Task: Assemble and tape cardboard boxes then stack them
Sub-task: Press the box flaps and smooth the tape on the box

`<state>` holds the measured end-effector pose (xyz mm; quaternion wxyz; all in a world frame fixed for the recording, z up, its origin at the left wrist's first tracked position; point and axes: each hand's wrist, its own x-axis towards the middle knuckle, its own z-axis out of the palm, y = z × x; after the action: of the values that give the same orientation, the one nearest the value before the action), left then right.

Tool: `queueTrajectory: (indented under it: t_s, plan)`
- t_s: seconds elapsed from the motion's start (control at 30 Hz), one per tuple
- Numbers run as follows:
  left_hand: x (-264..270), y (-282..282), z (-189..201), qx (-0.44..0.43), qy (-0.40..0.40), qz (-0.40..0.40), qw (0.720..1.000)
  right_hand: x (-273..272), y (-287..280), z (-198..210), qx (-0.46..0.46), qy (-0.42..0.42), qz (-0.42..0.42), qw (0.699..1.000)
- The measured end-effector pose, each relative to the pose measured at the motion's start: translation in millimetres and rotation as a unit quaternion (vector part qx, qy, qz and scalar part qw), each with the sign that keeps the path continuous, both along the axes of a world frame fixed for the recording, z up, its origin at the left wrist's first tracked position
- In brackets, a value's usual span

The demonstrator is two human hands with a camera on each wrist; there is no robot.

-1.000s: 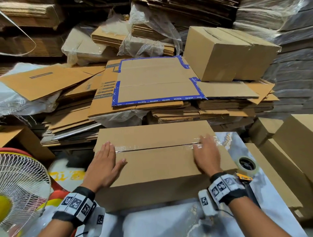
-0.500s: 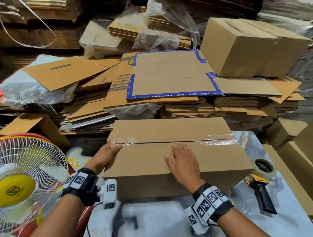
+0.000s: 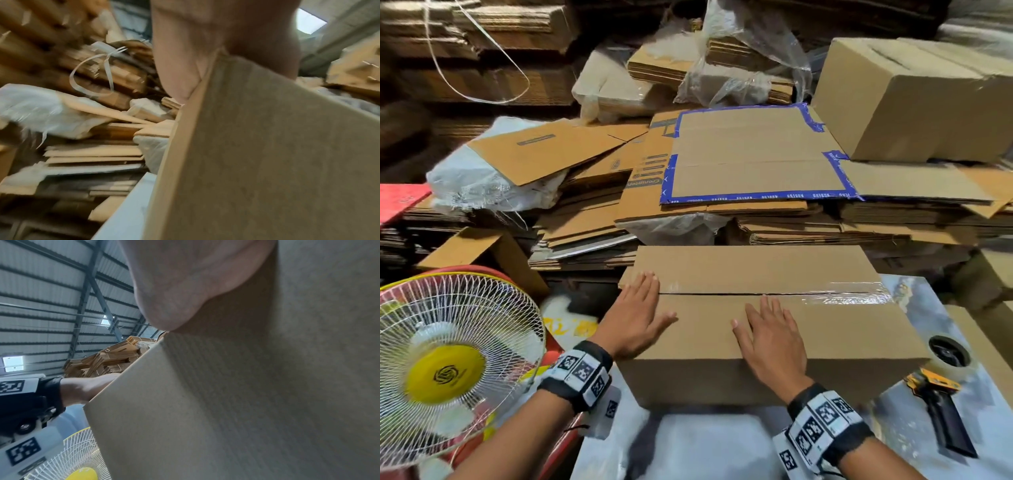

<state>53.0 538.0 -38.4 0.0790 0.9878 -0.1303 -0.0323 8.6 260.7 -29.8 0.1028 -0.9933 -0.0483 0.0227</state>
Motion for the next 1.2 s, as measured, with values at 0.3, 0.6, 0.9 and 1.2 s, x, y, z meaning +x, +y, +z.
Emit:
queueTrajectory:
  t_s: [0.3,0.6,0.9,1.2]
  plan:
    - [5,-1,-1,-0.344,0.038,0.208,0.915,2,-1,-6,-0.005,-0.018,-0.001,1.000]
    - [-26,-5,-17,-0.600,0.082,0.224,0.763,8,-11,1,0.009,-0.017,0.026,0.999]
    - [-77,-48,-21,-0.575,0.065,0.297,0.760,30,-70,-5,0.039,-0.069,-0.079,0.994]
    - [31,-6,-6,-0.489,-0.033,0.279,0.826,-23,-21,-21,0.162,-0.050,-0.049,0.984]
